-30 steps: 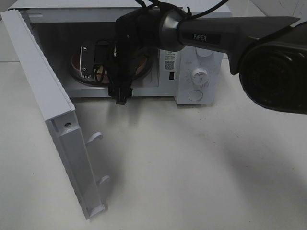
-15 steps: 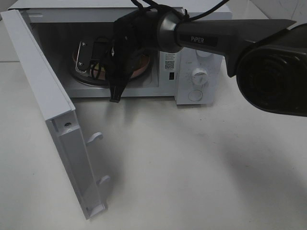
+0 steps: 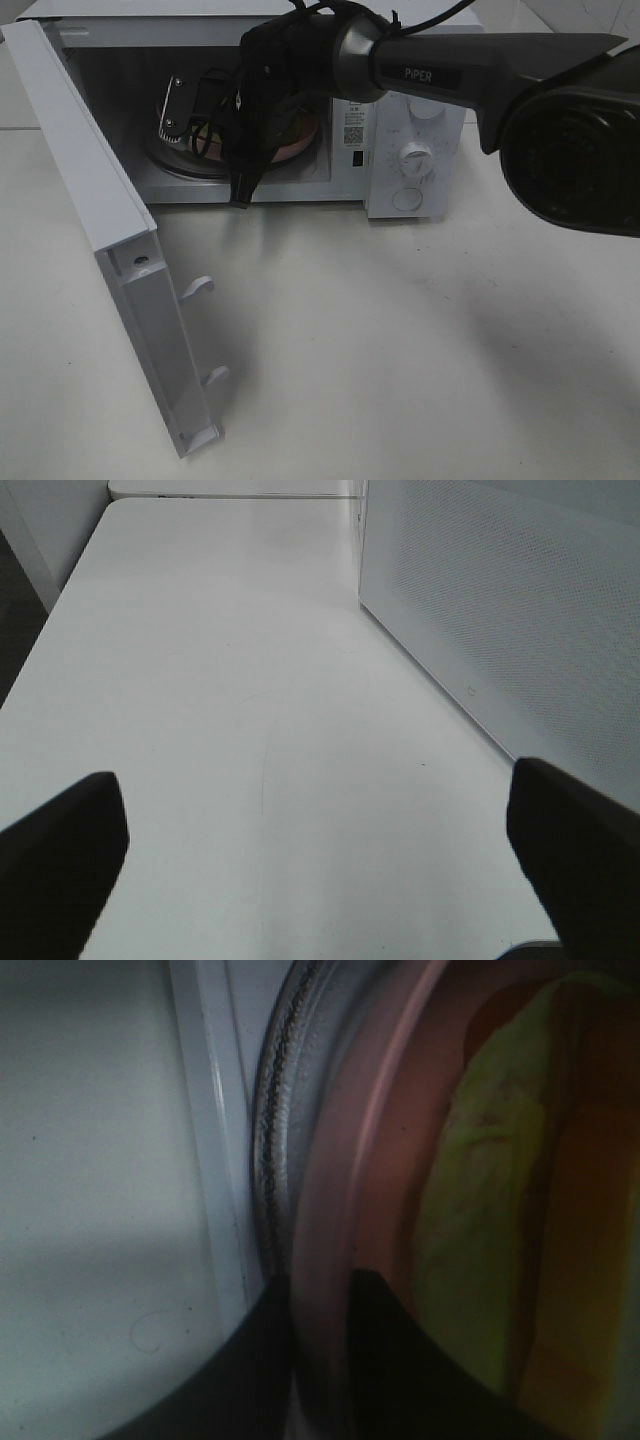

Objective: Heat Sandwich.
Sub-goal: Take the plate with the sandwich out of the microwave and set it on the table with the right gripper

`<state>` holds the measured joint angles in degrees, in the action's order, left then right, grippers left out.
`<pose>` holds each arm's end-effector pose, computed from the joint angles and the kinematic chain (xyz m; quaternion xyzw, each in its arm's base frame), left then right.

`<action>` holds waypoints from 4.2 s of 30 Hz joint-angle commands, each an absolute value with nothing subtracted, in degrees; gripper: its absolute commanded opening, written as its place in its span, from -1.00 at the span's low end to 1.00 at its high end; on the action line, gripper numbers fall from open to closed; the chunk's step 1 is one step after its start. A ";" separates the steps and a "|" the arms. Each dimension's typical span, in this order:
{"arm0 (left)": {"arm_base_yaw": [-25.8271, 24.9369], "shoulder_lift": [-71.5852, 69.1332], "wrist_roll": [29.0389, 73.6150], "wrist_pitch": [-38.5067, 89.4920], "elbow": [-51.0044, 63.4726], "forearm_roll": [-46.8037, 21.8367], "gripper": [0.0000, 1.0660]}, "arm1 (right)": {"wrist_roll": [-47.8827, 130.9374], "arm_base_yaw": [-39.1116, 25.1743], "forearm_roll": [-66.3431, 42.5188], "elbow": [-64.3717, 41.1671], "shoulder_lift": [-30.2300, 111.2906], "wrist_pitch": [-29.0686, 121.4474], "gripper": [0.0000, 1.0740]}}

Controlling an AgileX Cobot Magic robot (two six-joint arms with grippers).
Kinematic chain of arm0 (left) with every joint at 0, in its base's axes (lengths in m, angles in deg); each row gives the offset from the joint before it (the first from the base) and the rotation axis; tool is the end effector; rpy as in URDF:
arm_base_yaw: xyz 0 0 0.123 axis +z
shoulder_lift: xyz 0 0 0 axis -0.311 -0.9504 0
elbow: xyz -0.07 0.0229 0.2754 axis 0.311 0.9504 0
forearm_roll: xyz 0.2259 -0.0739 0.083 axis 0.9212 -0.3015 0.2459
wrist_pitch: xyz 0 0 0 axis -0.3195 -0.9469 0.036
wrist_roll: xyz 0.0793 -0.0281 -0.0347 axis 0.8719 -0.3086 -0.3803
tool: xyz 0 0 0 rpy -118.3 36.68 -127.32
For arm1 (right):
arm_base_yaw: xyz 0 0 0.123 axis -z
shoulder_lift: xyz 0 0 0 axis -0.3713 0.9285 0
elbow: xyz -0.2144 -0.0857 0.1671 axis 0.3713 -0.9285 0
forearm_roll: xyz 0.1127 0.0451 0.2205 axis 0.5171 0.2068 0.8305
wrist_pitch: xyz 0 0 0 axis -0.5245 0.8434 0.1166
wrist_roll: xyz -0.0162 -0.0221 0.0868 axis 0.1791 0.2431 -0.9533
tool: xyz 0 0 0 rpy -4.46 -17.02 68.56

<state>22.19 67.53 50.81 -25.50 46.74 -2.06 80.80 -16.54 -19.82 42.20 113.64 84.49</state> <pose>-0.0086 -0.0065 0.2808 -0.0037 0.8524 -0.0030 0.5228 0.4370 0.3367 0.1531 -0.6458 0.6817 -0.0713 0.3364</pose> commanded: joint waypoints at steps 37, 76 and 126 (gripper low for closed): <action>22.42 67.82 50.70 -24.76 46.80 -2.06 0.83 | 102.81 -16.31 -17.41 20.94 99.49 72.86 -1.00; 22.42 67.82 50.70 -24.76 46.80 -2.06 0.83 | 112.14 -18.37 -21.54 -8.51 81.44 58.71 -1.00; 22.42 67.82 50.70 -24.76 46.80 -2.06 0.83 | 107.96 -18.37 -21.71 -44.32 43.85 62.20 -1.00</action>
<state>22.19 67.53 50.81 -25.50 46.74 -2.06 108.76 -18.66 -21.31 -43.29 46.37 62.60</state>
